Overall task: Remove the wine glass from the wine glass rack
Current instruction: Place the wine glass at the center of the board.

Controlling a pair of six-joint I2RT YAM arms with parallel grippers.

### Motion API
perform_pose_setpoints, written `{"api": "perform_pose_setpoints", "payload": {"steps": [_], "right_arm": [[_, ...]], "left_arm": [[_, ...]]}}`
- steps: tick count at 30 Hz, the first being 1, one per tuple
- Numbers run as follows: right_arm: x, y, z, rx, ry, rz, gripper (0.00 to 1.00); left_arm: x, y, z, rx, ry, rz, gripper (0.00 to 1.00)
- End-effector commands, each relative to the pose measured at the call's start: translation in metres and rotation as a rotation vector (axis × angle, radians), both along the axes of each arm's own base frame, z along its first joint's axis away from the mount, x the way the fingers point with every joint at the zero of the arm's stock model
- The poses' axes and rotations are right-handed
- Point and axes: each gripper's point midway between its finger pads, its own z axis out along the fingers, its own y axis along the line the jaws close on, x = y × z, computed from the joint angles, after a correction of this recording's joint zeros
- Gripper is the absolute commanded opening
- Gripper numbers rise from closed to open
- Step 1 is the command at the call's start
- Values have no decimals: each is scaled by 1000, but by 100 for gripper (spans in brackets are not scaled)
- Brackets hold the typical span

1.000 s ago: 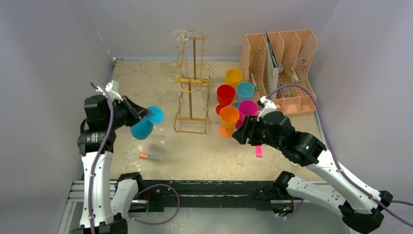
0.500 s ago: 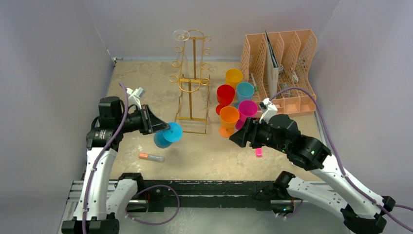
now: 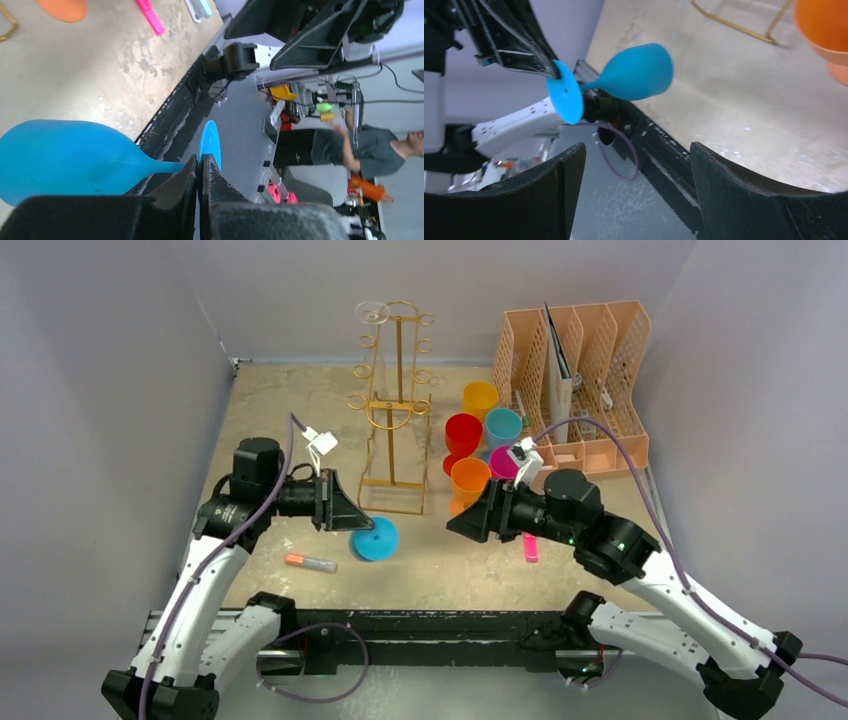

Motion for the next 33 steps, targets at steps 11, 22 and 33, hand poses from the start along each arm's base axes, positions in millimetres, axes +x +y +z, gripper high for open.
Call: {"api": "perform_pose_setpoints", "payload": {"steps": [11,22,33], "right_arm": [[-14,74,36,284,95,317,66],[-19,87,31,364,166,381,45],[-13,86,30,371,128,346,0]], "left_arm": [[2,-51,23,-95,-113,-62,0],[4,-56,34,-149,-142,-59,0],[1,-51,27,-68,-139,-79,27]]}}
